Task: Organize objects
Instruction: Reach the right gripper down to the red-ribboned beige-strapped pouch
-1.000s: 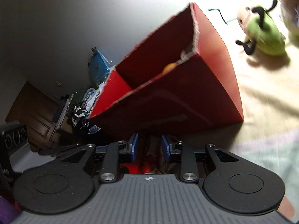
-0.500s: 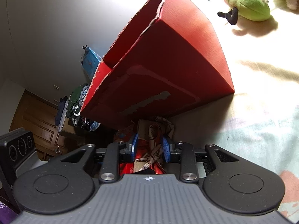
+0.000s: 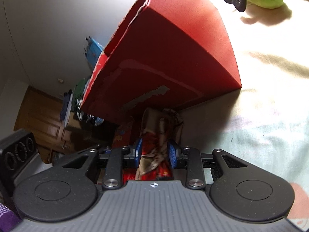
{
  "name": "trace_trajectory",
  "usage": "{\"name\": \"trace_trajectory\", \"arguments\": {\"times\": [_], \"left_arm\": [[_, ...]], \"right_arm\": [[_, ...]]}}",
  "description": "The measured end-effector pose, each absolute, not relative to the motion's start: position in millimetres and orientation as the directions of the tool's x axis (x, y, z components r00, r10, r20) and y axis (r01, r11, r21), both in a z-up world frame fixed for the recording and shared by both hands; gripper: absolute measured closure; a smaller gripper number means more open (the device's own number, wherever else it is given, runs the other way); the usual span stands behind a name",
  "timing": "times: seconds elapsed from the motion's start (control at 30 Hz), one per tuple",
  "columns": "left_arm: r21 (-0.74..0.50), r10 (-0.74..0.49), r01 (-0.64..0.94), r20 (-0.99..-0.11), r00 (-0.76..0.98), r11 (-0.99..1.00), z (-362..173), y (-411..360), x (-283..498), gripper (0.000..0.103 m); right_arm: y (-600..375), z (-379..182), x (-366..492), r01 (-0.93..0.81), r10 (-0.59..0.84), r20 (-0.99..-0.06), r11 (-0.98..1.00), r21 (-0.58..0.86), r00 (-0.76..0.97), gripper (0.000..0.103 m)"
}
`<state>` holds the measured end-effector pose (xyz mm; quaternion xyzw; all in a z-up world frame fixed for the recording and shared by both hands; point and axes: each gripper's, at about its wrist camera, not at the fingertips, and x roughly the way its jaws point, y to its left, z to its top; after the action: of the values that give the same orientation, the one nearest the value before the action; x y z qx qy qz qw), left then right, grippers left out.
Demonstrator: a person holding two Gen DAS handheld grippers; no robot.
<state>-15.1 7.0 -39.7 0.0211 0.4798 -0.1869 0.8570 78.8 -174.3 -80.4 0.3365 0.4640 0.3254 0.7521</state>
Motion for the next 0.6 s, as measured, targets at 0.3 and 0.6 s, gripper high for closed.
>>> {"name": "trace_trajectory", "arguments": {"times": [0.3, 0.6], "left_arm": [[-0.119, -0.309, 0.382, -0.816, 0.488, 0.916, -46, 2, -20, 0.007], [-0.141, -0.322, 0.384, -0.827, 0.462, 0.913, -47, 14, -18, 0.007]], "right_arm": [[-161, -71, 90, -0.234, 0.829, -0.504, 0.554, 0.799, 0.243, 0.063], [-122, -71, 90, -0.315, 0.759, -0.642, 0.639, 0.702, 0.109, 0.051]]}}
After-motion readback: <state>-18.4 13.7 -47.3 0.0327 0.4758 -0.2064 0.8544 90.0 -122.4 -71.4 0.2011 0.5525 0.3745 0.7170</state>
